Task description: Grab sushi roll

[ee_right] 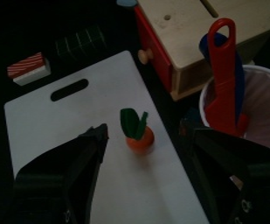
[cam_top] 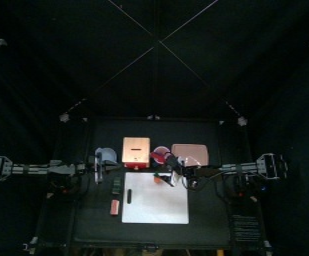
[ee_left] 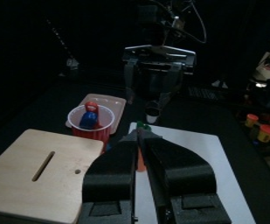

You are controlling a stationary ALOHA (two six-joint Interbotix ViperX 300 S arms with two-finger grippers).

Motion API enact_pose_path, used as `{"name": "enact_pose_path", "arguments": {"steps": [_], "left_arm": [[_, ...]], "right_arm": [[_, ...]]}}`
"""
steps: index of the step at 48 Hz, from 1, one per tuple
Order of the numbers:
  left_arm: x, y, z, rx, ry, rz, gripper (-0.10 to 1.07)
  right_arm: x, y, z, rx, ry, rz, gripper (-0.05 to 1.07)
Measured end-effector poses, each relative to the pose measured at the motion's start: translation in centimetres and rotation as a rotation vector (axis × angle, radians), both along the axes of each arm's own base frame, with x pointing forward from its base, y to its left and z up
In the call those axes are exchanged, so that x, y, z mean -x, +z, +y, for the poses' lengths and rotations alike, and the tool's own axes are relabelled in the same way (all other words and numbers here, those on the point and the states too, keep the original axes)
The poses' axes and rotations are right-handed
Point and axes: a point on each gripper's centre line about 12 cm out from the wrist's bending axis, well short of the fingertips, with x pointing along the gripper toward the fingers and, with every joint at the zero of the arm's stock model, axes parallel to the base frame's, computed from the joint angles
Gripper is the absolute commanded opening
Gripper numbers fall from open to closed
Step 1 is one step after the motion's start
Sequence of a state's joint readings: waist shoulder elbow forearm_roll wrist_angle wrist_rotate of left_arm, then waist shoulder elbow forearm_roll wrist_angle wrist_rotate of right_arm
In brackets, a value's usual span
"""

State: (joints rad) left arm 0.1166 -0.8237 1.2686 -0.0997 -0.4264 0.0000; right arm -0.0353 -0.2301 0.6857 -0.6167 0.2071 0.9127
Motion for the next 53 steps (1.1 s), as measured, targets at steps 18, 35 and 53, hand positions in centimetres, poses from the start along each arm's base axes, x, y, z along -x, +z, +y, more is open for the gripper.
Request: {"name": "enact_pose_path", "arguments": {"steps": [18, 35, 53], "left_arm": [[0.0, -0.1, 0.1, 0.056, 0.013, 0.002, 0.55], [0.2, -2.4, -0.7, 0.261, 0.014, 0.174, 0.8], [0.5, -3.9, -2.2, 0.655, 0.017, 0.35, 0.98]], "right_arm": [[0.4, 0.5, 0.1, 0.007, 0.004, -0.009, 0.97], [2.7, 2.3, 0.8, -0.023, 0.007, -0.073, 0.97], [3.3, 1.7, 1.1, -0.043, 0.012, -0.068, 0.97]]}}
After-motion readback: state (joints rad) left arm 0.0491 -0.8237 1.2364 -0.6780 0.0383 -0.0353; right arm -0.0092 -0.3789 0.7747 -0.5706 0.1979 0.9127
